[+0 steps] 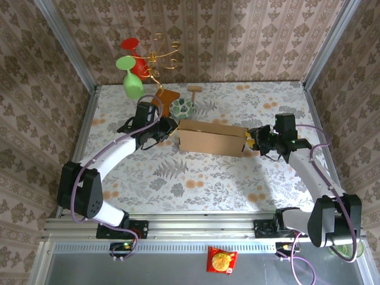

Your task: Fold the paper box

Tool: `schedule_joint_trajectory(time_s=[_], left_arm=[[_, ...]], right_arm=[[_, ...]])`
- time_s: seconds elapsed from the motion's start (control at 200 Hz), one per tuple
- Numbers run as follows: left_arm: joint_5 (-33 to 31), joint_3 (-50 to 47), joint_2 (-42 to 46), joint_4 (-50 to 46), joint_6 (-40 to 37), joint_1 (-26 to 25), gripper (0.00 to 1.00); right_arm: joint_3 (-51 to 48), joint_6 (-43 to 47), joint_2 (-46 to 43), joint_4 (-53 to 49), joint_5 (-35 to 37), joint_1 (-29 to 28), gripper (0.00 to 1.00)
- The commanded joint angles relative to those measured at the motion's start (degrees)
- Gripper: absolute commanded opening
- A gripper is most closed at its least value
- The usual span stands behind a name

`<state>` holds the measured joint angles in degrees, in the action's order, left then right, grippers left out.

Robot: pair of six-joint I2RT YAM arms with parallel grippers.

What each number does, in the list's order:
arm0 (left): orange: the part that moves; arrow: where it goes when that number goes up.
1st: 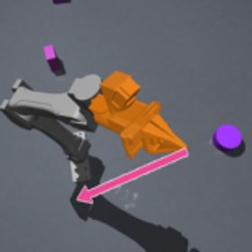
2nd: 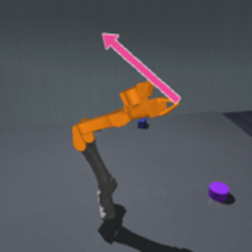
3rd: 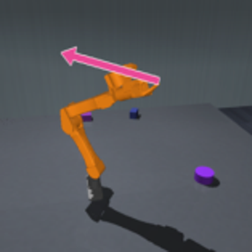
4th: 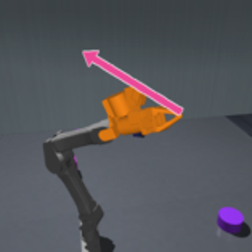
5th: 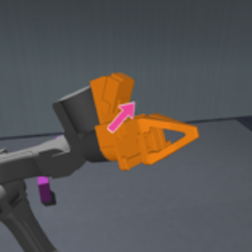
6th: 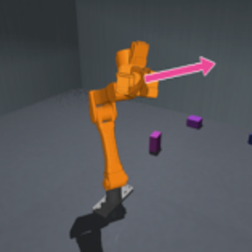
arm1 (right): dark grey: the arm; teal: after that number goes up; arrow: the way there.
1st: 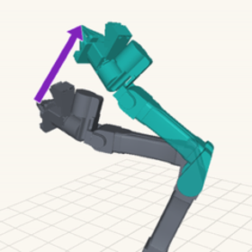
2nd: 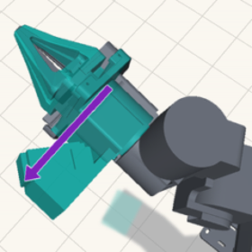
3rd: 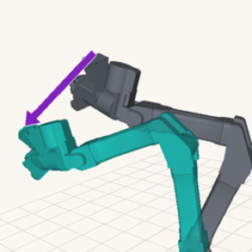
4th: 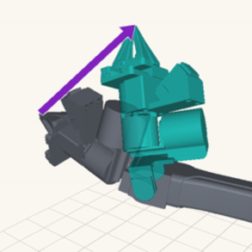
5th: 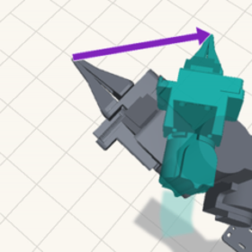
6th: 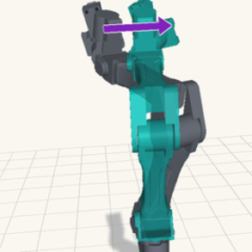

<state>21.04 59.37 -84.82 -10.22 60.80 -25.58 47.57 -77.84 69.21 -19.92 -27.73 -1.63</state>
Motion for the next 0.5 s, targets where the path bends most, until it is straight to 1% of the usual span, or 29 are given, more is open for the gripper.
schedule_joint_trajectory(time_s=[0.0, 0.11, 0.195, 0.35, 0.495], left_arm=[[0.7, -2.0, 2.5, -3.2, -2.4, -2.0, 0.21], [-1.6, -4.4, 6.5, -3.6, -3.7, -3.1, 0.21], [-3.1, -7.8, 9.8, -2.3, -4.6, -4.2, 0.21], [-6.1, -16.0, 16.0, 1.3, -4.4, -6.4, 0.24], [-6.8, -21.5, 18.7, 4.2, -3.8, -7.3, 0.26]], right_arm=[[1.5, 7.8, 1.7, -13.5, 1.0, 0.2, 0.29], [3.4, 14.7, 1.1, -18.5, 1.7, -0.2, 0.29], [3.0, 19.3, 0.0, -20.1, 1.7, -0.8, 0.3], [-0.9, 25.2, -4.4, -21.0, 1.6, -2.6, 0.32], [-5.3, 28.7, -8.6, -23.2, 4.0, -4.8, 0.34]])
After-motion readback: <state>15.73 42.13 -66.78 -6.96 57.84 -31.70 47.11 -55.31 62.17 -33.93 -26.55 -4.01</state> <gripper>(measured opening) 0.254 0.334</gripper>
